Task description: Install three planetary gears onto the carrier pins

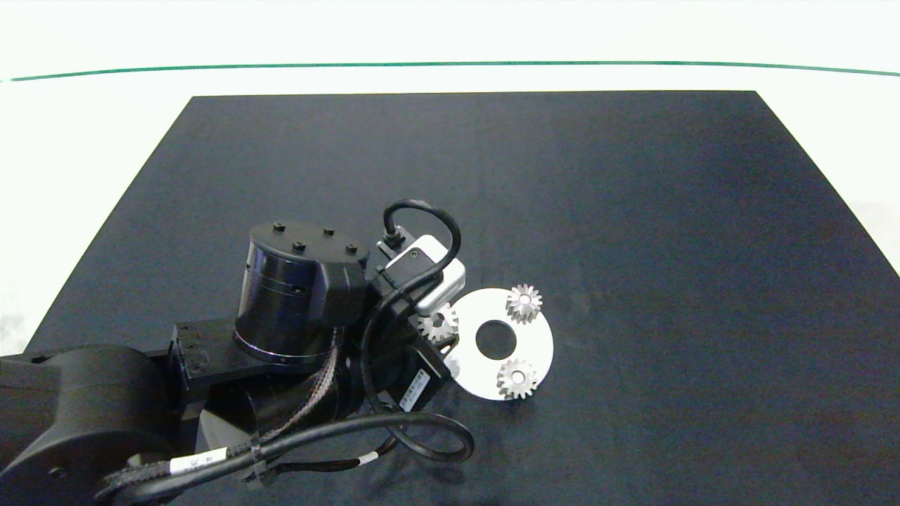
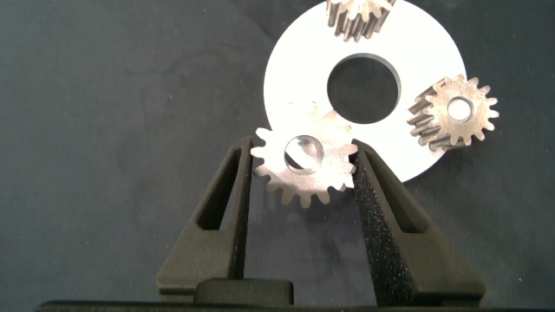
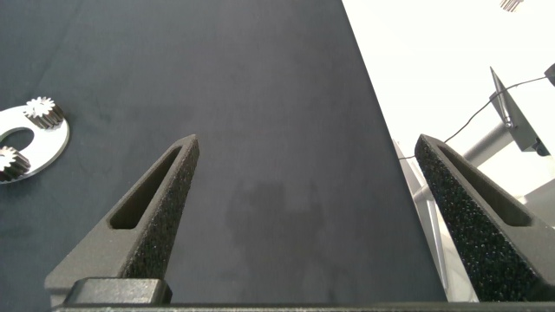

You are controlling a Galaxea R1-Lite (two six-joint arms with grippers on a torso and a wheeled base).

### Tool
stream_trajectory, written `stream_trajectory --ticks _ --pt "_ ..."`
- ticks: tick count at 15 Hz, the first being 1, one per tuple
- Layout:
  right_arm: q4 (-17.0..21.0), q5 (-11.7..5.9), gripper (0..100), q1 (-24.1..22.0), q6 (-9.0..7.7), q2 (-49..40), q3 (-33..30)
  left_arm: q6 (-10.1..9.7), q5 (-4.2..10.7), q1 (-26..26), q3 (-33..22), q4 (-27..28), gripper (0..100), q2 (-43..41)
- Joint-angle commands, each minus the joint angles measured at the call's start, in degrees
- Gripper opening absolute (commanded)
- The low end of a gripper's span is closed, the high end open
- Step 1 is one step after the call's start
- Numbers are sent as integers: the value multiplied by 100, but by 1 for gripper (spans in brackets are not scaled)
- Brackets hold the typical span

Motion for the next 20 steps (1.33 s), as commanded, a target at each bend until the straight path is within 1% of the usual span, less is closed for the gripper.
stream_trajectory --ticks 1,2,5,10,18,20 --pt "95 -12 100 6 -6 -53 0 15 16 16 -30 -12 16 172" --pt "156 -4 100 15 -6 -53 0 15 16 43 -39 -21 16 189" --pt "147 14 100 6 -6 -53 -26 23 16 52 -65 -30 16 303" --pt "147 14 100 -3 -6 -53 -35 23 16 52 -303 -39 16 453" --pt "147 14 100 6 -6 -44 -61 23 16 43 -338 -83 16 664" --pt "147 14 100 6 -6 -44 -70 32 16 43 -346 -232 16 734"
